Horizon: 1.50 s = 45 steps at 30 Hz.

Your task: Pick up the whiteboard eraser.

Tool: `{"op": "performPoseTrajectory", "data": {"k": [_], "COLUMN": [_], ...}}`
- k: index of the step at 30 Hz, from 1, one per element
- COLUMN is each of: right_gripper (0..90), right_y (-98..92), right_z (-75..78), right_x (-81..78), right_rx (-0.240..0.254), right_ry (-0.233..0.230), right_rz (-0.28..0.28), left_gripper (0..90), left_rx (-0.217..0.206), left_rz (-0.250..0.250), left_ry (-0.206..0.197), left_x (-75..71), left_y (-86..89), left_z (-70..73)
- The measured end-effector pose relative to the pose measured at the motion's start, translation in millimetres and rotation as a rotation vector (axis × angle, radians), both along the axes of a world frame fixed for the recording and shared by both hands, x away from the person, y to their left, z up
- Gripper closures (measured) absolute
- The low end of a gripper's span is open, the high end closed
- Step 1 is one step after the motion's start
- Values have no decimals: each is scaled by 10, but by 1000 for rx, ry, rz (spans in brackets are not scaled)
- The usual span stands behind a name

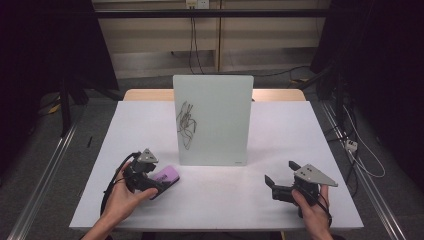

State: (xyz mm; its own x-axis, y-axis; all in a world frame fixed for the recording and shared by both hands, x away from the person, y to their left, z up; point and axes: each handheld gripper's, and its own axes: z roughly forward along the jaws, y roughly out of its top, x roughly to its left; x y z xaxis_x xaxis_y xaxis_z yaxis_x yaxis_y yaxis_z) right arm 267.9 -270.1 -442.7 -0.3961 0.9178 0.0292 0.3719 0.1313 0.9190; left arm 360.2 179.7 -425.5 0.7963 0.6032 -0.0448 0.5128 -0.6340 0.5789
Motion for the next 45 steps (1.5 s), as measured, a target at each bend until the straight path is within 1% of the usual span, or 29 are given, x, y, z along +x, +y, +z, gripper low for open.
{"op": "performPoseTrajectory", "data": {"k": [1, 3, 5, 10, 11, 13, 15, 16, 17, 18, 19, 20, 21, 23, 25, 26, 30, 32, 34, 36, 38, 40, 45], "right_gripper": [36, 36, 36, 35, 35, 36, 36, 36, 36, 36, 36, 36, 36, 36, 37, 36, 37, 37, 37, 37, 37, 37, 37], "right_y": [0, 0, -3, -2, 1, 7, 6, 4, 2, -1, -5, -9, -11, -16, -22, -24, -19, -16, -12, -11, -12, -13, -5], "right_z": [0, -2, -3, -3, -3, -4, -3, -3, -4, -4, -4, -3, -2, 1, 5, 6, 5, 4, 2, 2, 2, 1, -2], "right_x": [2, 4, 5, 10, 14, 21, 26, 25, 25, 23, 20, 16, 11, 1, -3, -4, -3, 0, 3, 4, 4, 4, 7], "right_rx": [0, 3, 4, 3, 1, 2, -1, 1, 0, 3, 2, 2, 3, 2, 1, 1, 1, 1, 2, 2, 3, 4, 2], "right_ry": [-1, 3, 5, 1, 2, 5, -2, -2, -3, -1, -2, -4, -3, -3, -9, -11, -8, -7, -6, -7, -7, -5, 1], "right_rz": [1, 2, 1, 2, 1, 1, 0, 1, 0, 1, 1, 0, -1, -6, -9, -10, -10, -7, -7, -7, -5, -6, 2], "left_gripper": [229, 241, 267, 303, 313, 345, 363, 366, 373, 382, 390, 401, 401, 402, 404, 404, 408, 409, 411, 411, 411, 412, 411], "left_rx": [1, 16, 16, 39, 40, 40, 30, 36, 35, 43, 41, 45, 40, 43, 46, 41, 47, 54, 52, 58, 48, 42, 28], "left_rz": [3, -2, -6, -37, -33, -42, -51, -59, -58, -55, -53, -63, -58, -62, -67, -62, -66, -69, -64, -67, -63, -51, -45], "left_ry": [1, -9, -5, 24, 24, 23, 22, 22, 28, 24, 24, 29, 32, 38, 34, 36, 34, 40, 43, 37, 47, 42, 44], "left_x": [-5, -11, -12, -20, -28, -27, -24, -19, -17, -16, -15, -6, -7, -3, 0, -1, -3, -1, 0, 0, -4, -11, -17], "left_y": [-7, -8, -1, -20, -31, -35, -35, -37, -38, -40, -43, -39, -43, -43, -43, -45, -50, -52, -51, -50, -49, -49, -21], "left_z": [-6, 3, 4, -27, -35, -31, -27, -30, -38, -41, -46, -45, -49, -46, -47, -50, -46, -41, -41, -37, -40, -42, -41]}}
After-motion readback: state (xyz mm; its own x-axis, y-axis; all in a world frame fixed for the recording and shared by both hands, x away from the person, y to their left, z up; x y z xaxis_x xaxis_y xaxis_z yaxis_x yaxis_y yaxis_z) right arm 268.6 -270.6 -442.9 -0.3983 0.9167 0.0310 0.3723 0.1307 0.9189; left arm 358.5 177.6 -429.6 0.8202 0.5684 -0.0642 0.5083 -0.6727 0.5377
